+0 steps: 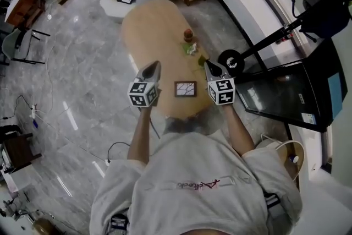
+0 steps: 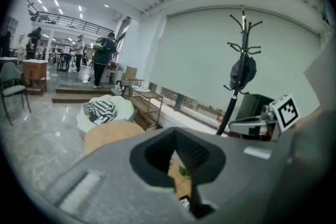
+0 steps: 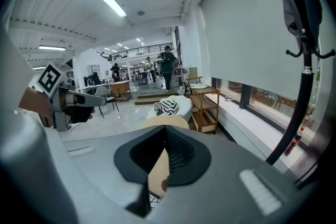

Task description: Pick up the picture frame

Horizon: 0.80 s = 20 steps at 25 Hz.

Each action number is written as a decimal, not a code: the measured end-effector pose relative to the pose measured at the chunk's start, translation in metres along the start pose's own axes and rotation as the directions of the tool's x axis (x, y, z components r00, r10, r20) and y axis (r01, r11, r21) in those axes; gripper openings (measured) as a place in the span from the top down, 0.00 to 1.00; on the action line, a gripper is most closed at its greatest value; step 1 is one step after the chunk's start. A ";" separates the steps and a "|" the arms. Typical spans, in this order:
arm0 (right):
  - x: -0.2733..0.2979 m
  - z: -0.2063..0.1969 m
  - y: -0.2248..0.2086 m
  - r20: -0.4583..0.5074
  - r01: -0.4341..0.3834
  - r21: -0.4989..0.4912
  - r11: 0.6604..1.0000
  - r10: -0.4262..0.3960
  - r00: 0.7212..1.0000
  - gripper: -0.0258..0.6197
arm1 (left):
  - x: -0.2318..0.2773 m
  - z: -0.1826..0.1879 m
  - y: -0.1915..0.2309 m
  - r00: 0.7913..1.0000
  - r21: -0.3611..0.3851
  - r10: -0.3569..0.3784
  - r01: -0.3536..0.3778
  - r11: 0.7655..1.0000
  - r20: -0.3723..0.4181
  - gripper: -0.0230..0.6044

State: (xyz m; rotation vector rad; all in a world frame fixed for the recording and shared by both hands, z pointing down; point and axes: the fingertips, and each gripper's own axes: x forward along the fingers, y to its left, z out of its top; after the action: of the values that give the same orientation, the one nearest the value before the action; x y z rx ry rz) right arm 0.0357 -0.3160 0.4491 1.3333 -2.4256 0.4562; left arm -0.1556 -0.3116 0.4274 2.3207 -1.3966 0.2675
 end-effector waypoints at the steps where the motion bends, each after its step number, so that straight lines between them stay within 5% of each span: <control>1: 0.002 -0.003 -0.002 -0.004 0.003 0.004 1.000 -0.003 1.000 0.95 | 0.002 -0.004 0.000 1.000 0.000 -0.003 0.003 1.000 -0.008 0.96; 20: 0.027 -0.122 -0.016 -0.130 -0.002 0.110 0.994 0.016 0.991 0.95 | 0.030 -0.138 0.005 0.979 -0.071 -0.006 -0.009 0.997 -0.202 0.96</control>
State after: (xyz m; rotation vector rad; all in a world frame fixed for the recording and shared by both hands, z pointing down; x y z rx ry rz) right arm 0.0519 -0.2918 0.5720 1.2935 -2.3294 0.6663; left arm -0.1391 -0.2766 0.5636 2.1669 -1.2870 0.4335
